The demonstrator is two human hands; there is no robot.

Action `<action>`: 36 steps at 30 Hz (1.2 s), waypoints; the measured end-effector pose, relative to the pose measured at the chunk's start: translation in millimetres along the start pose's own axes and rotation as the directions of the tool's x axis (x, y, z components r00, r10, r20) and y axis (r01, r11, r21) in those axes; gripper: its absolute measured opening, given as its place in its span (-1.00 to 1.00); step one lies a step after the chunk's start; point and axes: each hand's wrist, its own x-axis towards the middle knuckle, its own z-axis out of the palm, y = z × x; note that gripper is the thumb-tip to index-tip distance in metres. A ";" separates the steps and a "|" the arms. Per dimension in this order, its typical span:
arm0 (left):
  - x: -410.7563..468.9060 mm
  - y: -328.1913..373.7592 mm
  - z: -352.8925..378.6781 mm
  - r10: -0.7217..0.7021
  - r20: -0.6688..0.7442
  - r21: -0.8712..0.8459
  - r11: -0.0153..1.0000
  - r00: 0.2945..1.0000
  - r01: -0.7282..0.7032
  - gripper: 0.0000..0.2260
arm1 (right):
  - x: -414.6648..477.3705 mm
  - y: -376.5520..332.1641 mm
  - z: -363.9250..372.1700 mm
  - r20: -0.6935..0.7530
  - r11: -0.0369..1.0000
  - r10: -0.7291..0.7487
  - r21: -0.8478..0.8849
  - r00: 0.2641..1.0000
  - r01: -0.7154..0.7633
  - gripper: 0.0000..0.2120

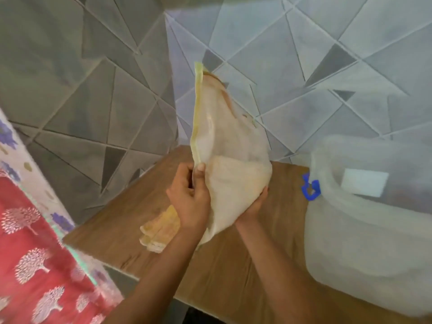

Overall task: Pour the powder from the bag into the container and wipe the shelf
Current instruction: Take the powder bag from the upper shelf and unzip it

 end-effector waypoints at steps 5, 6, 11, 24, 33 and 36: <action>-32.1 -31.0 -5.5 -0.047 0.150 0.033 0.999 0.988 0.042 -0.76 | 6.2 5.0 -47.5 -0.142 0.996 0.003 -0.092 0.990 -0.017 -0.39; -38.6 -34.0 -10.4 -0.059 0.172 0.041 0.998 0.983 0.053 -0.77 | 8.1 1.6 -54.9 -0.167 0.990 -0.024 -0.138 0.986 0.000 -0.48; -66.8 -42.1 -39.5 -0.159 0.269 0.095 0.986 0.950 0.138 -0.79 | 4.1 -17.1 -67.1 -0.324 0.914 -0.037 -0.393 0.945 -0.098 -0.55; 37.5 5.9 -79.3 -0.400 0.901 0.415 0.908 0.170 -0.063 -0.82 | -4.9 -71.7 29.9 0.001 0.346 -0.338 -0.930 0.941 0.125 -0.52; 147.3 -18.0 33.8 -0.297 0.886 0.234 0.949 0.357 0.210 -0.77 | 38.7 -91.3 71.8 0.006 0.092 -0.429 -0.995 0.903 0.050 -0.55; 151.4 -30.4 82.8 -0.356 0.889 0.251 0.905 0.287 0.344 -0.82 | 60.6 -97.9 77.2 0.020 -0.061 -0.417 -0.998 0.909 -0.006 -0.71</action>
